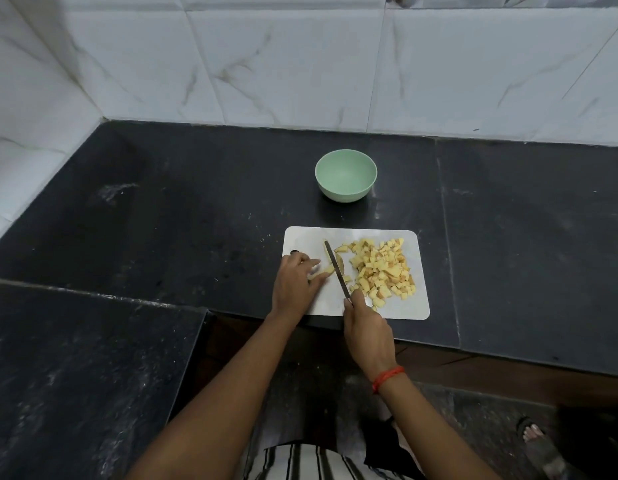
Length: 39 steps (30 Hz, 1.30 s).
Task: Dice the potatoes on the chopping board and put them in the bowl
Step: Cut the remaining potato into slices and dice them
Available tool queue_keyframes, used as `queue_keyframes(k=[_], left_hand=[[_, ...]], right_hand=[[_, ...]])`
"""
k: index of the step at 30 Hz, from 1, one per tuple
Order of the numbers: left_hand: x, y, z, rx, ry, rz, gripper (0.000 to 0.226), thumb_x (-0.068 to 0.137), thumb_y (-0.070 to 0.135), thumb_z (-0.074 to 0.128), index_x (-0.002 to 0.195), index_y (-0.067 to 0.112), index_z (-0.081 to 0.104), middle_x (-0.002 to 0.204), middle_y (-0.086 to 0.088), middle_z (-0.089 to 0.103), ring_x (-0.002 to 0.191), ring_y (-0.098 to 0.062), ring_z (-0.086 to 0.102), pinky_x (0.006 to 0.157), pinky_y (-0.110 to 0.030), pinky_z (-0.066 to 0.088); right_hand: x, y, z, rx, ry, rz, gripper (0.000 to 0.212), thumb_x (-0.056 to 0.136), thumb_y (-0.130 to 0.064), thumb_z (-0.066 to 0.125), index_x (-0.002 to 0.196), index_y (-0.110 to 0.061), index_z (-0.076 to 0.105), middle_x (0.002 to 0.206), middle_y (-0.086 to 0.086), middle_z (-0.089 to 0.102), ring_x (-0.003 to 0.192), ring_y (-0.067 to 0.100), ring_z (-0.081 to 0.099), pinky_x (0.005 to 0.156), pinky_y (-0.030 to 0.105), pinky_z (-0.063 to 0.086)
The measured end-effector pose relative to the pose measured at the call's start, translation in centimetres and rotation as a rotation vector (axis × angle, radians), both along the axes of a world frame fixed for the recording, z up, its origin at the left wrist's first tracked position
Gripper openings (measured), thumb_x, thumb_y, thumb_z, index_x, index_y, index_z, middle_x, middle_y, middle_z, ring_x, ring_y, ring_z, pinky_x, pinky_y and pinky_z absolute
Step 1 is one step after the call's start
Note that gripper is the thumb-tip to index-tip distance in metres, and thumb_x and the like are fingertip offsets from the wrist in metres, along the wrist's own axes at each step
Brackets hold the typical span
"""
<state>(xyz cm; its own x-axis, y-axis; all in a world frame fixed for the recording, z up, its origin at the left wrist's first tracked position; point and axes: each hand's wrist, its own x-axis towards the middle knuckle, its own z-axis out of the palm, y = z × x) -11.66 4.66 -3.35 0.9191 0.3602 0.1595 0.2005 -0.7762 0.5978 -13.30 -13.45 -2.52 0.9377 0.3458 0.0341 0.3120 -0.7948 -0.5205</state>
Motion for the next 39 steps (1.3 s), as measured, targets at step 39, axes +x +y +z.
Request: queue_keyframes(k=[39], left_hand=[[-1.4, 0.7, -0.7, -0.163, -0.009, -0.009, 0.026, 0.084, 0.031, 0.081, 0.105, 0.017, 0.078, 0.094, 0.007, 0.062, 0.094, -0.011, 0.054, 0.075, -0.017, 0.043]], right_hand=[[-2.8, -3.0, 0.9, -0.109, 0.016, 0.047, 0.013, 0.107, -0.033, 0.032, 0.102, -0.021, 0.035, 0.072, 0.004, 0.062, 0.061, 0.033, 0.062, 0.050, 0.039, 0.045]])
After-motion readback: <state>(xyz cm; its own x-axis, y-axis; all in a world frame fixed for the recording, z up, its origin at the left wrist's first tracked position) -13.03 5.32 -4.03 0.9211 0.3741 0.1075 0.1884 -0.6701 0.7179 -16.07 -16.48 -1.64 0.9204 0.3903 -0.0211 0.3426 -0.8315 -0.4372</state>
